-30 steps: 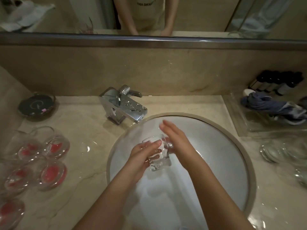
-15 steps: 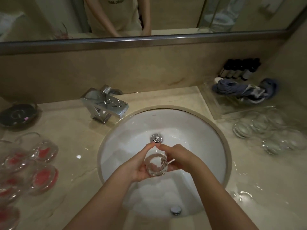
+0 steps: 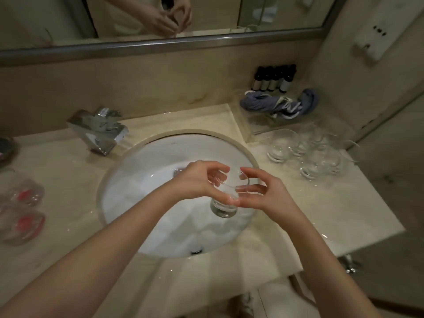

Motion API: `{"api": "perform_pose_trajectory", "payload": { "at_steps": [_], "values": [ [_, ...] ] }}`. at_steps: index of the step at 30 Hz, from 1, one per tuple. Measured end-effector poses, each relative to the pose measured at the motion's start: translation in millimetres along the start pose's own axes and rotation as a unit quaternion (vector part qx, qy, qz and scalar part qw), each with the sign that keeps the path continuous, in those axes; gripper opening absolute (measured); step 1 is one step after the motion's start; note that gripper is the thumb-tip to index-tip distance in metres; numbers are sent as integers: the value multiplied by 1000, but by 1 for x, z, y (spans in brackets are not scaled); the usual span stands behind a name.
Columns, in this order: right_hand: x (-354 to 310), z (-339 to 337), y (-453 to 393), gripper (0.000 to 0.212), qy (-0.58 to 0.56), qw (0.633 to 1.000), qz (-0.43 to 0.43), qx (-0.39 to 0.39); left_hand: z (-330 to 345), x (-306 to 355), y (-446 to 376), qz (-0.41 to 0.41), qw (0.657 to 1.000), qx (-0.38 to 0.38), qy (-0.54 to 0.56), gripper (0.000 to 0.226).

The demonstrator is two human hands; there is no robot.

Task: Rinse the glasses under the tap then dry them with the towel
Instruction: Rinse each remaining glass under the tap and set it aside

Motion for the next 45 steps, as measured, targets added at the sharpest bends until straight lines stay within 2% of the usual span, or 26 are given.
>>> {"api": "perform_pose_trajectory", "payload": {
  "at_steps": [4, 10, 16, 21, 25, 31, 37, 42, 45],
  "values": [
    [7, -50, 18, 83, 135, 990, -44, 11, 46, 40, -25, 43, 994, 22, -103, 76],
    [14, -125, 25, 90, 323, 943, -76, -10, 110, 81, -68, 83, 985, 63, -135, 82],
    [13, -174, 2, 86, 495, 860, -129, 0, 135, 103, -105, 73, 972, 125, -183, 88],
    [11, -174, -32, 89, 561, 814, -142, -51, 129, 96, -118, 11, 963, 181, -197, 93],
    [11, -169, -52, 90, 576, 802, -136, -81, 122, 91, -125, -26, 960, 199, -194, 96],
    [10, -178, -61, 86, 566, 809, -130, -95, 123, 95, -141, -51, 950, 197, -236, 95],
    [10, -177, -64, 85, 607, 777, -130, -104, 128, 94, -144, -75, 950, 205, -225, 98],
    [9, -171, -62, 82, 629, 761, -105, -120, 128, 95, -141, -78, 951, 188, -234, 98],
    [2, -165, -60, 82, 661, 736, -79, -127, 121, 92, -130, -86, 947, 169, -260, 94]
  ]
}}
Point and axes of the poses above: each hand's wrist, its own y-axis away from the middle knuckle, its own z-axis out of the palm, x = y × z, the point moved 5 cm from there along -y, towards the middle knuckle, and after that the axes turned 6 degrees about -x, right-handed, at the moved point
